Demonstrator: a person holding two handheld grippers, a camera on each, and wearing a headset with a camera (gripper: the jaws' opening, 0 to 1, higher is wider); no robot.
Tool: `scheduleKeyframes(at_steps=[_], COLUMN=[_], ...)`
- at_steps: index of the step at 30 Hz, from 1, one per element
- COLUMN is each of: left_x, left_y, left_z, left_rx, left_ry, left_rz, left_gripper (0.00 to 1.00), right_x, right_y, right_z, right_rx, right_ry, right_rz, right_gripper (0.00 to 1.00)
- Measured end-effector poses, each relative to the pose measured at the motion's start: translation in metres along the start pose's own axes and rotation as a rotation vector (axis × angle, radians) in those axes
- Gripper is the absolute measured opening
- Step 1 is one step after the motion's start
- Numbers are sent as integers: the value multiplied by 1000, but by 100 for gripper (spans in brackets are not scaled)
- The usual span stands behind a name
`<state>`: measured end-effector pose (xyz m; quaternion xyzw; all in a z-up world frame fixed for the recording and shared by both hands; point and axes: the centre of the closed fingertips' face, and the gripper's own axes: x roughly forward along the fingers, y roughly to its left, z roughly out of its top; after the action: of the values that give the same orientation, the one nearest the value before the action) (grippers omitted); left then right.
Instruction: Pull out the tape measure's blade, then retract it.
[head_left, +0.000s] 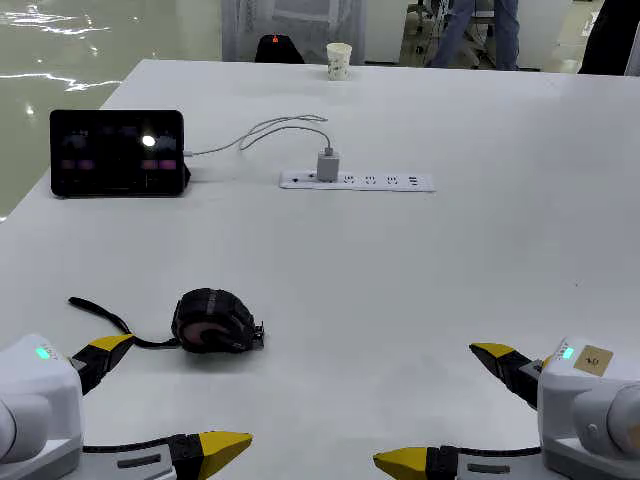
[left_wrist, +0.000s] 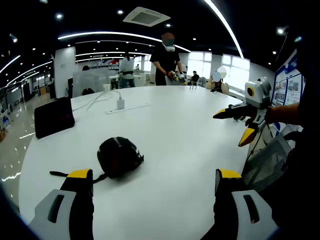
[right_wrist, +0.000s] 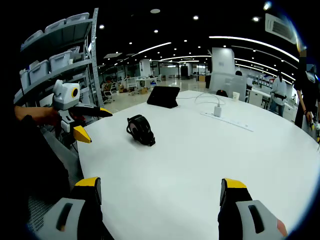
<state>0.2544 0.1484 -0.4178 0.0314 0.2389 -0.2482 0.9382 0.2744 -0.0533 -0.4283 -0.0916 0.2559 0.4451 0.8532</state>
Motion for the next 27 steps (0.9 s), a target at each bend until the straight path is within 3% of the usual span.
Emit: scheduleKeyframes(at_steps=[27], left_x=[0], left_y=[-1], left_z=[0], left_rx=[11], left_ry=[7], left_rz=[-1], left_gripper=[99], right_x=[0], right_y=[1], right_z=[-1], right_rx=[-11], right_ry=[1], right_rz=[6], right_gripper=[99])
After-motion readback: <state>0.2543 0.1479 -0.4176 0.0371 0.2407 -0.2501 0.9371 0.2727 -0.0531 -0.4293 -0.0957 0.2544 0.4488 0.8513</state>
